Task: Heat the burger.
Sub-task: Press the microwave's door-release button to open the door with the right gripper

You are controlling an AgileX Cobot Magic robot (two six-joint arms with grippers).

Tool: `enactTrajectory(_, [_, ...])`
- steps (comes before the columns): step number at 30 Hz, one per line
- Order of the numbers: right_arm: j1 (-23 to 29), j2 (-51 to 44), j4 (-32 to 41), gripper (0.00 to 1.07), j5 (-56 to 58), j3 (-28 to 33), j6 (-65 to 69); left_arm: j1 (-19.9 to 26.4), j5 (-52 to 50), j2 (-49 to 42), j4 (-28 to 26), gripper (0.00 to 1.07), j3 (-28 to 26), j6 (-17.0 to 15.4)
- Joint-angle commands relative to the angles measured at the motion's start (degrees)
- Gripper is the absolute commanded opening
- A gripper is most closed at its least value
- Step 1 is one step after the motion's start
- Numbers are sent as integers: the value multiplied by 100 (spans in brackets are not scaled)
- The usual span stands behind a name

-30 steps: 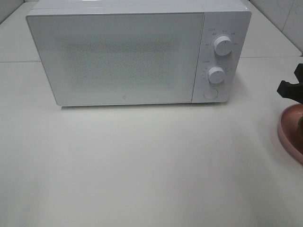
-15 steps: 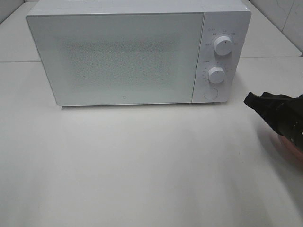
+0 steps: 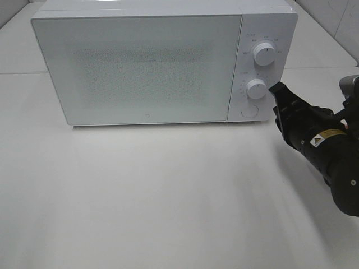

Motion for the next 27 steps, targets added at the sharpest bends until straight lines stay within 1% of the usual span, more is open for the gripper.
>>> enactTrajectory(1, [11,109,17,0,206,-246,556,0,-80,-92,-40,100,11,11])
enactTrajectory(2, [11,235,40,0,292,-413,894,0,-80,-92,-40,100,11,11])
enactTrajectory(5, [-6,435,57,0,413,-556,1232,0,-80,-92,-40,100,11,11])
enactTrajectory(11, [-6,779,69,0,493,-665,1960,0,-80,-92,-40,100,11,11])
enactTrajectory(27, [-23,1381,17,0,831,-1501,2361,0,-80,-92,-40,100,11,11])
